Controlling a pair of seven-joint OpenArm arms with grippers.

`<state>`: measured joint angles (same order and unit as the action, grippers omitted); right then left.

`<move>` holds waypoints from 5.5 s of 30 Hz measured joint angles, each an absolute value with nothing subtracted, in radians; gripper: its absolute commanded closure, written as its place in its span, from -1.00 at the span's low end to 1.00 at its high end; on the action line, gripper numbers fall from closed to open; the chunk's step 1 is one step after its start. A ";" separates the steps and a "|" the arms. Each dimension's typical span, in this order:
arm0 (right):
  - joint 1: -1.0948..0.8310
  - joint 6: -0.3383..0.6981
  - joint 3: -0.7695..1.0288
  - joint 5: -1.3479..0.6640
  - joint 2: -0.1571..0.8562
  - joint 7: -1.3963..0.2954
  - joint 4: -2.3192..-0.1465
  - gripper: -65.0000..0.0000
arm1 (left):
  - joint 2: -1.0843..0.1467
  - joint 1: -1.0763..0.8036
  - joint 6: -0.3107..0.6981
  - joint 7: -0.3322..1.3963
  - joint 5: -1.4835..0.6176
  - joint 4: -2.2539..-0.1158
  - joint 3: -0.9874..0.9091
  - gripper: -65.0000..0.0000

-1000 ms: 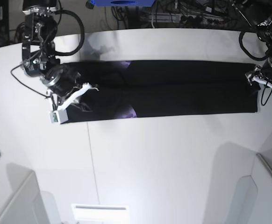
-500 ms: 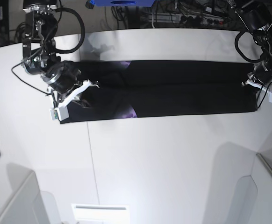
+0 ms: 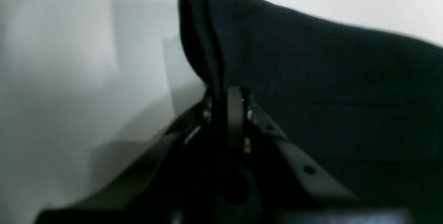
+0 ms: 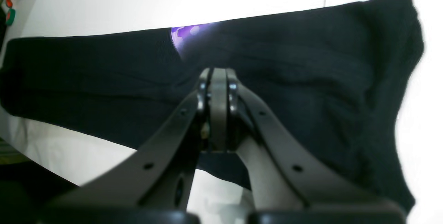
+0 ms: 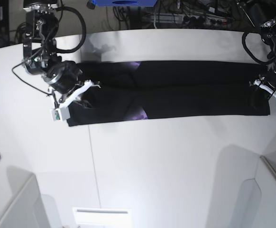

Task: Fold the T-shirt properly
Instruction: 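Move the left gripper inward along the strip and grasp its middle, then fold the strip end over with the left gripper and release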

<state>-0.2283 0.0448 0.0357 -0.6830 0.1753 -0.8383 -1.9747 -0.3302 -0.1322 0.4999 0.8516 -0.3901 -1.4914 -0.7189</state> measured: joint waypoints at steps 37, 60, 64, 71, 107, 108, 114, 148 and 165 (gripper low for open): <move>-0.228 0.045 0.042 -0.683 0.173 -0.842 -1.975 1.00 | -0.002 -0.191 0.501 1.015 -0.143 -1.886 -0.274 1.00; -0.243 0.044 0.042 -0.683 0.173 -0.842 -1.975 1.00 | 0.078 -0.125 0.415 1.055 -0.142 -1.792 -0.110 1.00; -0.243 0.044 0.042 -0.683 0.173 -0.842 -1.975 1.00 | 0.078 -0.125 0.415 1.054 -0.142 -1.790 -0.110 1.00; -0.243 0.044 0.042 -0.683 0.173 -0.842 -1.975 1.00 | 0.078 -0.125 0.415 1.052 -0.144 -1.790 -0.110 1.00; -0.122 0.053 0.243 -0.695 0.172 -1.016 -1.860 -0.53 | -0.056 -0.241 0.426 1.050 -0.265 -1.946 -0.502 1.00; -0.124 0.053 0.244 -0.694 0.175 -1.016 -1.850 -0.51 | -0.091 -0.249 0.423 1.045 -0.298 -1.943 -0.549 1.00; -0.065 0.053 0.244 -0.696 0.176 -1.011 -1.712 -0.46 | -0.229 -0.311 0.418 0.957 -0.452 -1.818 -0.720 1.00; -0.088 0.183 0.181 -0.712 0.178 -0.931 -1.510 -0.37 | -0.232 -0.200 0.411 0.746 -0.471 -1.494 -0.474 1.00; -0.091 0.148 0.176 -0.673 0.199 -0.913 -1.550 1.00 | -0.218 -0.144 0.415 0.725 -0.477 -1.476 -0.301 1.00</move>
